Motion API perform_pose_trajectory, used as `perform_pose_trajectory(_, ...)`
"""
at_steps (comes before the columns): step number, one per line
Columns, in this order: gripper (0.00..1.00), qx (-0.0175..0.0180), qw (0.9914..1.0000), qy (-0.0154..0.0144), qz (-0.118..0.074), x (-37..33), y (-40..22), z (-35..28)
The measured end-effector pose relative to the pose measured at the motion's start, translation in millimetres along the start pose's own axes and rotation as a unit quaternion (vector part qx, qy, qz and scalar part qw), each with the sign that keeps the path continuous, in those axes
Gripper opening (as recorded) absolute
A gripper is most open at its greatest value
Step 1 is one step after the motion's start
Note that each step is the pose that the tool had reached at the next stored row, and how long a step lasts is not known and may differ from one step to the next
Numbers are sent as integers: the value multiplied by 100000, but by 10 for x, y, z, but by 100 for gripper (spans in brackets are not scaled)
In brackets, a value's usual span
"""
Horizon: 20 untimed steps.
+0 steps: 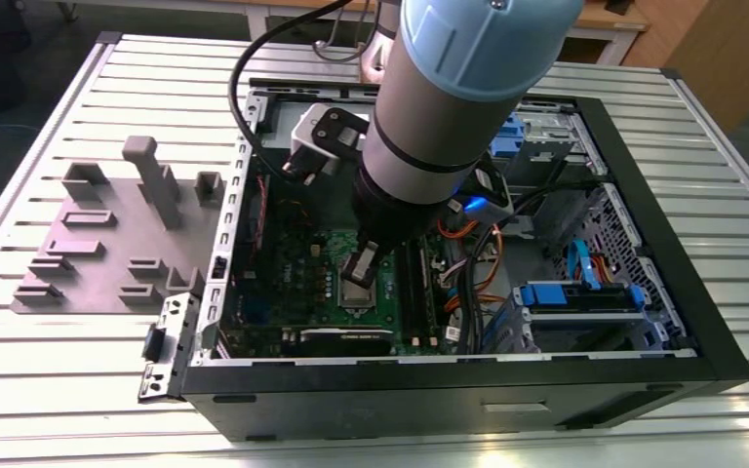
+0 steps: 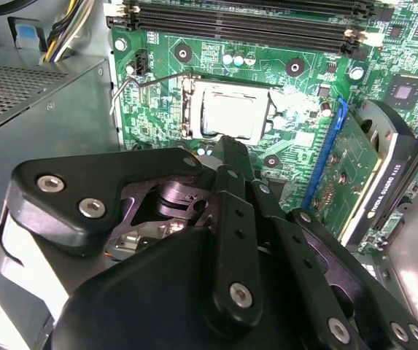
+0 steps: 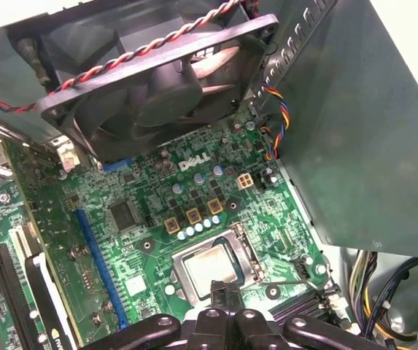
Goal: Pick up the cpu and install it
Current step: 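Install the first cpu locking lever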
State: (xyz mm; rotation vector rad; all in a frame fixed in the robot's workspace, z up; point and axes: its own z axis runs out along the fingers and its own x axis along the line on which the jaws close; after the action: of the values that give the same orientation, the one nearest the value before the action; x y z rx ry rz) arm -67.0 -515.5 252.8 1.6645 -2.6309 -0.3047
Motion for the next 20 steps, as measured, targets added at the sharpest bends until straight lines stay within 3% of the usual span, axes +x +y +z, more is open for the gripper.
perform_pose_trajectory(20, 11, -93, 99995, 171, -991, 0, 0, 0)
